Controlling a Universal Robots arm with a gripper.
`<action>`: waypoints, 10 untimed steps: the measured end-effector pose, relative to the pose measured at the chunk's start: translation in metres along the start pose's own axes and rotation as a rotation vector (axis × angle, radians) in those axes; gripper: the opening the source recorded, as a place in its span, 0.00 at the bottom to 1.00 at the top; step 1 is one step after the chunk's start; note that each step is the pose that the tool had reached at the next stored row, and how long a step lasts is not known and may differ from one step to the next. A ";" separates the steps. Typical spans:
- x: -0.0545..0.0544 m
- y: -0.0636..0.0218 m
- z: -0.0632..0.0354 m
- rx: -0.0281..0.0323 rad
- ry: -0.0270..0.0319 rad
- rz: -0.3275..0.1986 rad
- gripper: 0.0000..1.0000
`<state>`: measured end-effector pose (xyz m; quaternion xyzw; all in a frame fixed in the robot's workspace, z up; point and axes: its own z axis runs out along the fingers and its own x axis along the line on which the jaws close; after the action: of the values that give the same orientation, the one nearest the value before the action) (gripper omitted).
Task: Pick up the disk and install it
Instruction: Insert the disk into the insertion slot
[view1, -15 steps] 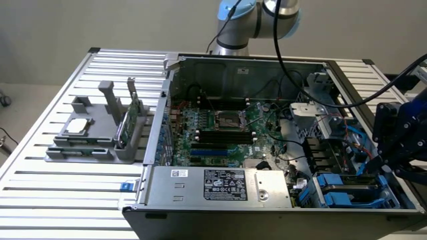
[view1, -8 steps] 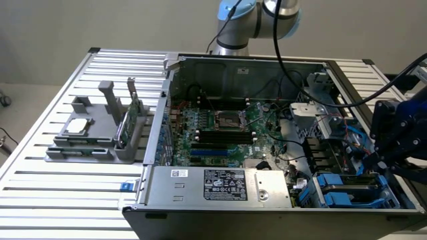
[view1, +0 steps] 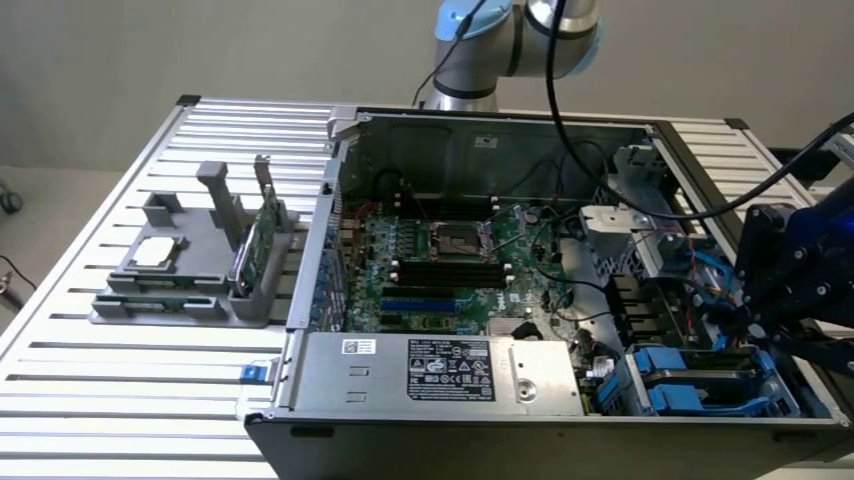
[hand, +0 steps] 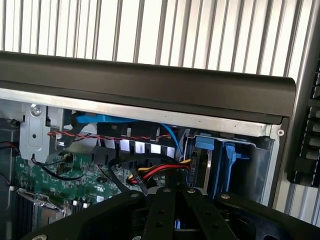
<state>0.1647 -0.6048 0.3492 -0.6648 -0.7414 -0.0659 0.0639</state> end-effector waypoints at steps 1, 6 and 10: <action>0.000 0.0006 0.0001 0.0000 0.0002 0.000 0.11; -0.003 0.0015 -0.0005 -0.0004 0.0043 0.002 0.11; -0.005 0.0013 -0.0011 0.0000 0.0087 0.004 0.11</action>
<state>0.1665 -0.6098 0.3493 -0.6662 -0.7396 -0.0686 0.0673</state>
